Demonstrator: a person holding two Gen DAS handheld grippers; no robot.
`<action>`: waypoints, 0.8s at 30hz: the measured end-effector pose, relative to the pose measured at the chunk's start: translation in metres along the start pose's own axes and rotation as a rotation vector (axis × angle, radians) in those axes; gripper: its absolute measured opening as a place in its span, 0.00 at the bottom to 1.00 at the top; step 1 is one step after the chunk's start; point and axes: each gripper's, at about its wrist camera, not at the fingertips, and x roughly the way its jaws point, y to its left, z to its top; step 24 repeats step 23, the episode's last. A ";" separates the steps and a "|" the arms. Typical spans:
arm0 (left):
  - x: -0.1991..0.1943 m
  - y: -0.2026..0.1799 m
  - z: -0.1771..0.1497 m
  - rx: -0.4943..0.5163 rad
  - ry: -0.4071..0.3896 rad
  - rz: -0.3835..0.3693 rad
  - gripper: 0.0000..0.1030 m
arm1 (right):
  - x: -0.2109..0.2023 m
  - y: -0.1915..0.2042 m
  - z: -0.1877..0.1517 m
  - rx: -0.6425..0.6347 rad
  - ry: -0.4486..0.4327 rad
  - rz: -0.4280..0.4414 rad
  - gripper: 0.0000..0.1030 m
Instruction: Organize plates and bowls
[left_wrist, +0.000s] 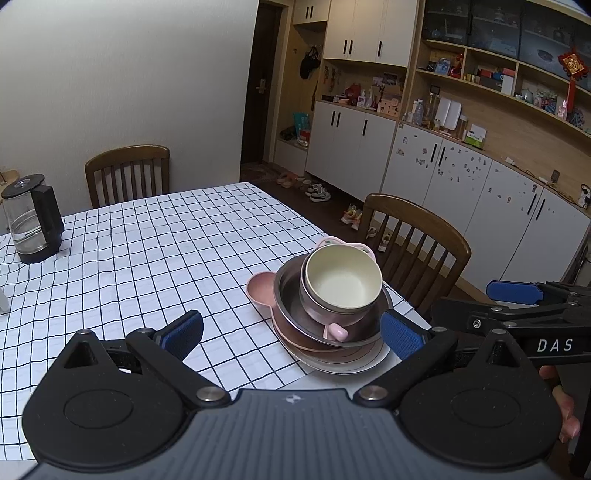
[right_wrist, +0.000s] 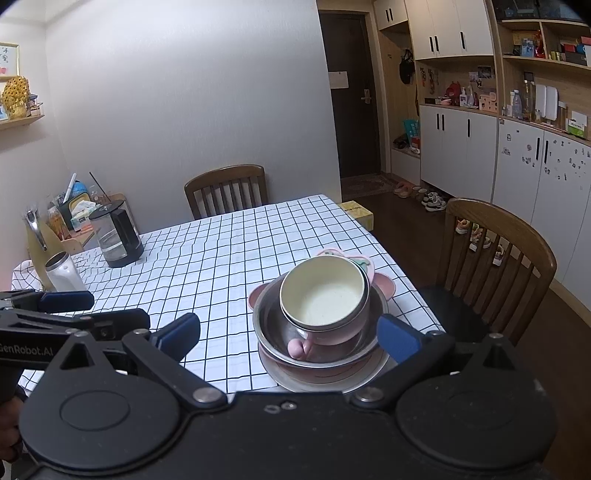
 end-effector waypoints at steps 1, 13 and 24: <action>0.000 0.000 0.000 0.001 0.000 -0.001 1.00 | -0.001 0.000 0.000 0.001 -0.001 -0.002 1.00; 0.001 -0.004 -0.005 0.002 0.012 -0.028 1.00 | -0.005 0.000 -0.004 0.018 0.000 -0.021 1.00; -0.001 -0.008 -0.009 0.014 0.009 -0.034 1.00 | -0.006 0.001 -0.007 0.033 0.008 -0.029 0.99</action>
